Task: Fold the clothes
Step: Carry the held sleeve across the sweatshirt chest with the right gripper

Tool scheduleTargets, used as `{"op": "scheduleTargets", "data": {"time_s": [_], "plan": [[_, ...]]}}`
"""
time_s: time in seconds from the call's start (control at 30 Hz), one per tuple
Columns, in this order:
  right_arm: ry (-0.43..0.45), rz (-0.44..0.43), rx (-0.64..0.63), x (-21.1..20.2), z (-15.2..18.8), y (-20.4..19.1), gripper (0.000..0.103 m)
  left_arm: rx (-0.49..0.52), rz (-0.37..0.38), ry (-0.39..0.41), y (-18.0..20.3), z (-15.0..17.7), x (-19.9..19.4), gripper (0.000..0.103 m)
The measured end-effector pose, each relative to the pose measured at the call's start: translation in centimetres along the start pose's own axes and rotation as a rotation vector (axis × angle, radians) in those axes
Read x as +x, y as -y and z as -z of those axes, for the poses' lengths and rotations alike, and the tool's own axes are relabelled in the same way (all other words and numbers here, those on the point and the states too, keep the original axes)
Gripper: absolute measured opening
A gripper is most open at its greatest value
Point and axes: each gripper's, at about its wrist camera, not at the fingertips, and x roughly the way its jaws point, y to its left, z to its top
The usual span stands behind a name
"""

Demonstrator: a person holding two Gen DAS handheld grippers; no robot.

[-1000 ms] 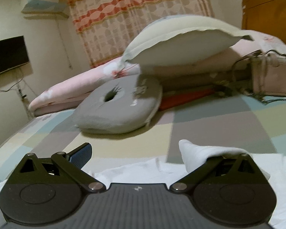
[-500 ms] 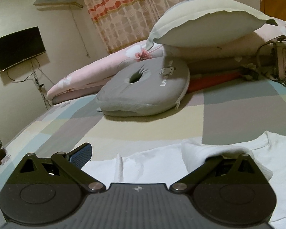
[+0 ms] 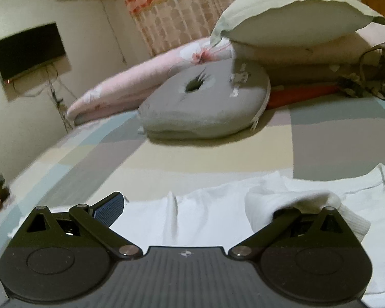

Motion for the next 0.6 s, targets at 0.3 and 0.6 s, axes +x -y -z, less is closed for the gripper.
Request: {"op": "scheduleTargets", "data": {"time_s": [0.3,0.6], "plan": [[-0.146,-0.026,0.061,-1.1,0.7,2.9,0.103,0.009,-0.006,0.003,0.3,0.0,-0.1,0.102],[-0.138,-0.019,0.27,-3.5,0.3,6.7,0.103,0.023,0.013,0.015,0.8,-0.2,-0.3,0.102]]}}
